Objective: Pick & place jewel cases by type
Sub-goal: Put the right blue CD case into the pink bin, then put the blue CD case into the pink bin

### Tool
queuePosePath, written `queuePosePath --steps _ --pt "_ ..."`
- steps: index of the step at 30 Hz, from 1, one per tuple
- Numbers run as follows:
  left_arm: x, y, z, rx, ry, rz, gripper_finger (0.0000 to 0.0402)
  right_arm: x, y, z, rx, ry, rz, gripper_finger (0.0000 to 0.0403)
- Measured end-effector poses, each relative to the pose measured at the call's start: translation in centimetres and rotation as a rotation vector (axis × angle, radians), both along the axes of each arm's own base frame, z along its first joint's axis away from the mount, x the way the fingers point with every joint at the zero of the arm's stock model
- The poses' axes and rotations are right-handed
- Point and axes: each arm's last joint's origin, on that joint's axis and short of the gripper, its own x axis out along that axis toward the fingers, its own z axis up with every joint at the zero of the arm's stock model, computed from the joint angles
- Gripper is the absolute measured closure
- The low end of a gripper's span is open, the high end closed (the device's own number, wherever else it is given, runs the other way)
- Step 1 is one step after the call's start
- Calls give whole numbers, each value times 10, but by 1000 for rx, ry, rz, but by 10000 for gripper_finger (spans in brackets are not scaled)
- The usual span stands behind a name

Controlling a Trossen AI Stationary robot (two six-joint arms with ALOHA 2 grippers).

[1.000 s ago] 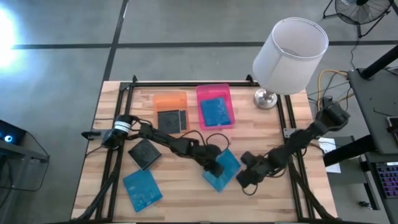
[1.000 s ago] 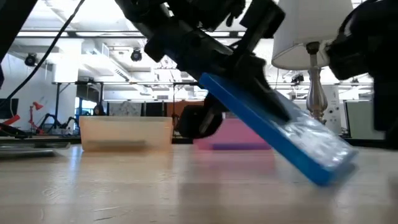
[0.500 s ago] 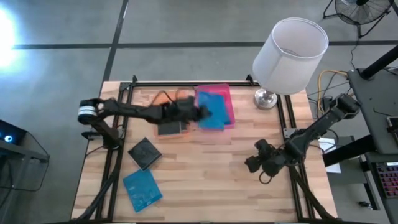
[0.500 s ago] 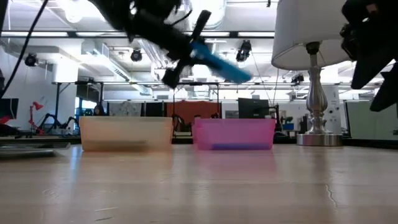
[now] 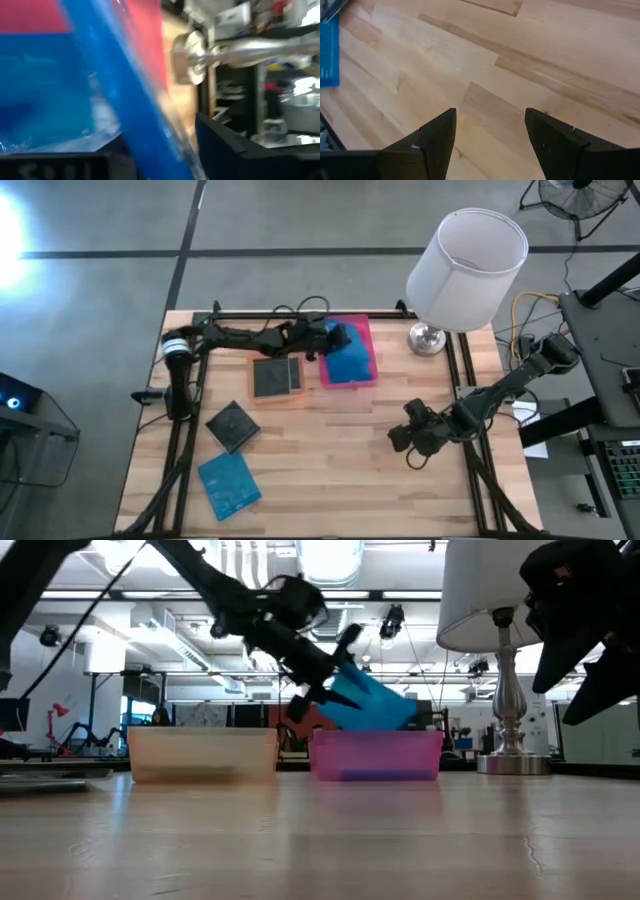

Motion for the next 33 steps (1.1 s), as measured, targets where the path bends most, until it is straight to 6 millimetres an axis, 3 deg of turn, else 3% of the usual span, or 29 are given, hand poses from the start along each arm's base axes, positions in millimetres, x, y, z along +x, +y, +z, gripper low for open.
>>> queuePosePath --steps 5,11,13,16,19,23,28,33 --pt "6 0 4 8 253 -157 249 0 0 0 1 1 5 172" --pt "-24 -6 56 158 527 -244 246 -1 0 -2 -2 15 26 172" --pt "-37 -19 79 230 572 -318 246 0 -2 -3 3 36 70 172" --pt "-59 -54 111 295 583 -438 246 4 -5 -3 8 52 171 172" --pt "-82 -94 122 290 613 -503 246 12 -13 -2 17 21 242 172" --pt "-110 -155 116 256 627 -478 246 29 -30 0 6 -87 277 172" --pt "-146 -222 84 100 636 -459 246 57 -44 3 40 -249 393 172" --pt "-182 -276 54 -88 708 -464 246 87 -46 -9 64 -215 490 172"
